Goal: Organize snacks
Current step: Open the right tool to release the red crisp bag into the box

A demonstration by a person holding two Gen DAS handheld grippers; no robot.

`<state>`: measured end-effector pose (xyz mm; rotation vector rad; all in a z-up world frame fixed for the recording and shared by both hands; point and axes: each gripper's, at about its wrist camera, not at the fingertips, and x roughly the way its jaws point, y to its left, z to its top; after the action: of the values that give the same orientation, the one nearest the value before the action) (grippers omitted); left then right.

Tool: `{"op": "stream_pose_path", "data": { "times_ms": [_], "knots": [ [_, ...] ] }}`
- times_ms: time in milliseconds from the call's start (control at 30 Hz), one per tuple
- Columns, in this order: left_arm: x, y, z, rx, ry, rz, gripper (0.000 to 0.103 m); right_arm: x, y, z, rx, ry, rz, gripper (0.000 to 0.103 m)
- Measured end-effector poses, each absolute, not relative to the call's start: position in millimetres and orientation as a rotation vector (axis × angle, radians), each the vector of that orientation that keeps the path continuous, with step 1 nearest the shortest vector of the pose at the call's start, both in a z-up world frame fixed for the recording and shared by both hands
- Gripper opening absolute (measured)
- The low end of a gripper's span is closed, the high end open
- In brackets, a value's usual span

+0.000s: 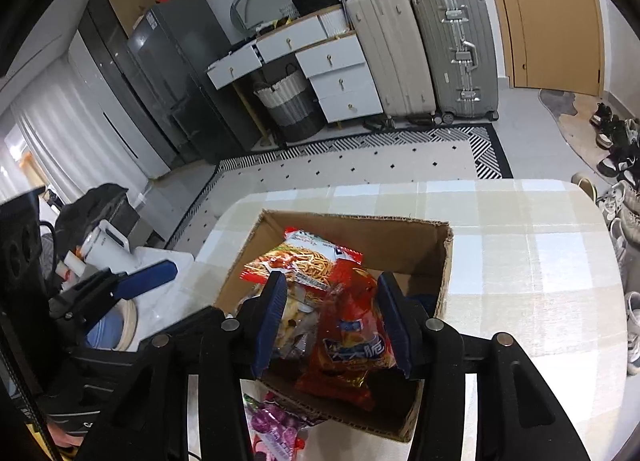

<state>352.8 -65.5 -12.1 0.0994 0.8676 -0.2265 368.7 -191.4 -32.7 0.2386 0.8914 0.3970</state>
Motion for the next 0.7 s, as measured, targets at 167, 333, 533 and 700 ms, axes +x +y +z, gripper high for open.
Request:
{"op": "stream_pose_path", "data": {
  "times_ms": [167, 333, 533, 700],
  "knots": [
    [334.0, -64.7, -0.5, 0.103, 0.853, -0.211, 0.079, 345.8, -189.1, -12.5, 0.235, 0.854, 0.421, 0.048],
    [306.1, -67.5, 12.1, 0.115, 0.822, -0.214, 0.079, 316.6, -187.2, 7.1, 0.217, 0.822, 0.436, 0.05],
    [268.2, -65.5, 31.2, 0.107, 0.791, -0.157, 0.083, 275.4, -184.2, 24.6, 0.207, 0.792, 0.44, 0.058],
    [231.8, -57.8, 51.8, 0.095, 0.755, -0.14, 0.088, 242.1, -180.3, 37.5, 0.199, 0.767, 0.455, 0.065]
  ]
}}
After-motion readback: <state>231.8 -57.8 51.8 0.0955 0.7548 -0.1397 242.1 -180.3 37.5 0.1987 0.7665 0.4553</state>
